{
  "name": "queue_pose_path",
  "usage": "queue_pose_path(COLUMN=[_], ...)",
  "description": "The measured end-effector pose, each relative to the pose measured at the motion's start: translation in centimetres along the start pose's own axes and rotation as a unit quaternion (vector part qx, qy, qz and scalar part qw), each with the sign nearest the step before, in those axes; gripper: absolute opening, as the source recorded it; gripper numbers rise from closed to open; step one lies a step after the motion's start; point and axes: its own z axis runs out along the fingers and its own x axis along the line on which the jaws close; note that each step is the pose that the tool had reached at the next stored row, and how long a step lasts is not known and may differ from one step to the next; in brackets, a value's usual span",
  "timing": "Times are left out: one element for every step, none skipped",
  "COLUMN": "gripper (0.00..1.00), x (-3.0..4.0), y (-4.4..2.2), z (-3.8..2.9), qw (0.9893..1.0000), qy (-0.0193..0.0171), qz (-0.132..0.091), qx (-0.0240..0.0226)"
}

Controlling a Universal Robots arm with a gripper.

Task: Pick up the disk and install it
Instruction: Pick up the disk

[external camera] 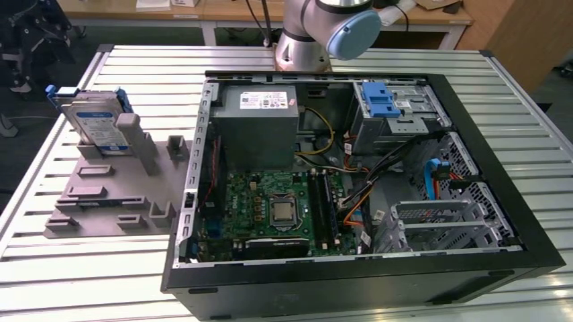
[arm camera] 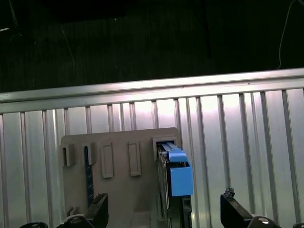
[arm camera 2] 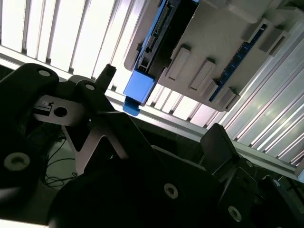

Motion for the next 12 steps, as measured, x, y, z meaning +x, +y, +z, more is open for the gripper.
queue_pose_path(gripper=[0.99,0.97,0.97,0.84,0.84,0.84,0.84,0.84,0.84,0.84,0.84,0.84], x=[0.00,0.00,0.00,0.02,0.02,0.02,0.02,0.02,0.02,0.03,0.04,0.04], y=[0.00,0.00,0.00,0.20,0.20,0.20,0.20,0.20,0.20,0.29,0.38,0.38], z=[0.00,0.00,0.00,0.18,0.18,0.18,0.18,0.18,0.18,0.25,0.32,0.32], qw=[1.0000,1.0000,1.0000,1.0000,1.0000,1.0000,1.0000,1.0000,1.0000,1.0000,1.0000,1.0000], qy=[0.0000,0.0000,0.0000,0.0003,0.0002,0.0002,0.0002,0.0003,0.0002,0.0003,0.0004,0.0004], qz=[0.000,0.000,0.000,0.000,0.000,0.000,0.000,0.000,0.000,0.000,0.000,0.000], qx=[0.0000,0.0000,0.0000,0.0011,0.0011,0.0011,0.0011,0.0011,0.0011,0.0015,0.0018,0.0018])
